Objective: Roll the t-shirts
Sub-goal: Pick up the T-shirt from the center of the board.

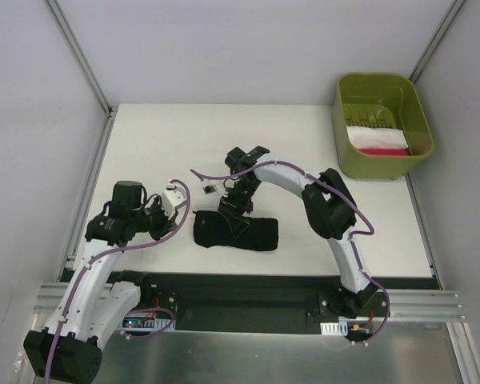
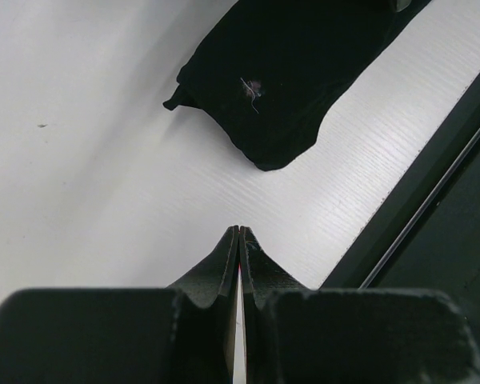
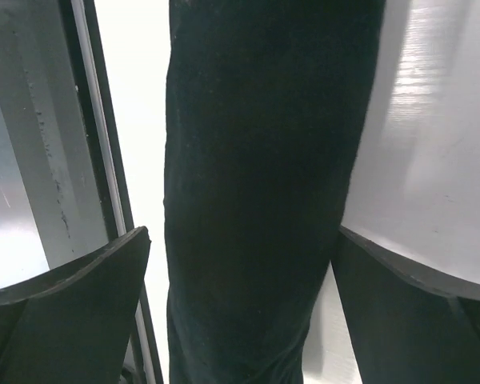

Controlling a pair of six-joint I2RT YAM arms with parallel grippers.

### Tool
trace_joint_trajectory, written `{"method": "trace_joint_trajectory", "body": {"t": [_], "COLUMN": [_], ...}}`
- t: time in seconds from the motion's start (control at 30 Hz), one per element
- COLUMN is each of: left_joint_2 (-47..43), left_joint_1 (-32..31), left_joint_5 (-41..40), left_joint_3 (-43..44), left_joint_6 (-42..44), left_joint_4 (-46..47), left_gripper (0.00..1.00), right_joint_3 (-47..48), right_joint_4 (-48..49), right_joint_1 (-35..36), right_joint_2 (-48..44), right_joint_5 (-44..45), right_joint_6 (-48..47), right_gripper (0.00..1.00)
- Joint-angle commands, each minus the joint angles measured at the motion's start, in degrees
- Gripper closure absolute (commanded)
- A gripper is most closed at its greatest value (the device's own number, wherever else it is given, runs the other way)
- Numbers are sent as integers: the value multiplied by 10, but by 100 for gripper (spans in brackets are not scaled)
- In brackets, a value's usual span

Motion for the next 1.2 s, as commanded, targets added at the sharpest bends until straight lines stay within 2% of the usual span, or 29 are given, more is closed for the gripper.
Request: {"method": "trace_joint_trajectory", "body": {"t": [0.0,0.2,0.43,0.53,0.77,0.97,1.17], "left_joint_2": [-4,3,1,3,5,3,-7], "left_joint_1": [11,10,15,18,20,21,22], "left_joint_5": [22,21,17,17,10,3,1], "left_joint_3": [4,2,0,2,3,-1,8], "left_joint_6": [-7,1,0,2,8,13,5], "left_joint_4": [-16,-15,-16,-17,-17,-15,-16], "left_gripper": [100,100,100,100,100,100,100], "right_joint_3": [28,15,-19,-31,-100,-205,-230], "right_joint_4": [-5,-23,0,27,138,227,249], "right_joint_1": [-2,13,36,43,63,102,111], "right_joint_2": [-15,-3,17,22,10,-34,-22], "right_joint_5": [12,11,17,46,184,268,279], "right_joint_6": [-2,-35,-19,-8,22,9,38], "right_gripper": [4,4,4,4,4,4,4]}}
